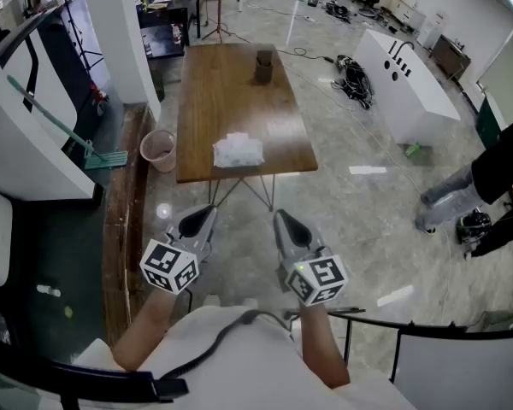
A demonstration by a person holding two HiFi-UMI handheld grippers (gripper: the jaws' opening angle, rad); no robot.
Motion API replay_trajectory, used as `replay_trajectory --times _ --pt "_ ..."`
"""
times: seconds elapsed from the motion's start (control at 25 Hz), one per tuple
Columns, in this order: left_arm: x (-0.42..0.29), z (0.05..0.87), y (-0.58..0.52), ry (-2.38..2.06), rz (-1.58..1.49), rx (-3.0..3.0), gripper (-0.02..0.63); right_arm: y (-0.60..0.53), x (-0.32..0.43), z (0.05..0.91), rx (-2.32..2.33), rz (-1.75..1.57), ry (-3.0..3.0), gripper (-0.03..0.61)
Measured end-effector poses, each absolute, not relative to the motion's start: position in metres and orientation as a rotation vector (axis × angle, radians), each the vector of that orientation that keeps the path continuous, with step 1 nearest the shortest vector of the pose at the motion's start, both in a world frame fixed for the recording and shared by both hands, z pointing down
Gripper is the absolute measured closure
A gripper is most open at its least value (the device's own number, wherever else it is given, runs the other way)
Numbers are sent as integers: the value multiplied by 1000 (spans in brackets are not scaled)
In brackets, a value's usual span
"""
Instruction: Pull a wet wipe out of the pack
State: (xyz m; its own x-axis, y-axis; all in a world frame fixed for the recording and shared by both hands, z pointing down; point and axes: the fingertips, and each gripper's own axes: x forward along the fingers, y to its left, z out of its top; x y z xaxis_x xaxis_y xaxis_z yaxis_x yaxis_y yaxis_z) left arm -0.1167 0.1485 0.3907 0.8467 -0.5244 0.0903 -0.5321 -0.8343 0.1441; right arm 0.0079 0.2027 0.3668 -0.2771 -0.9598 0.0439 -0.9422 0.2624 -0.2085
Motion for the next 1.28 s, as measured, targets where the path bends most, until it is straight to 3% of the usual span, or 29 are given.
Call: replay_trajectory --times 1.28 --pt "-68 405 176 -922 140 2813 611 231 57 394 -1714 -409 2506 571"
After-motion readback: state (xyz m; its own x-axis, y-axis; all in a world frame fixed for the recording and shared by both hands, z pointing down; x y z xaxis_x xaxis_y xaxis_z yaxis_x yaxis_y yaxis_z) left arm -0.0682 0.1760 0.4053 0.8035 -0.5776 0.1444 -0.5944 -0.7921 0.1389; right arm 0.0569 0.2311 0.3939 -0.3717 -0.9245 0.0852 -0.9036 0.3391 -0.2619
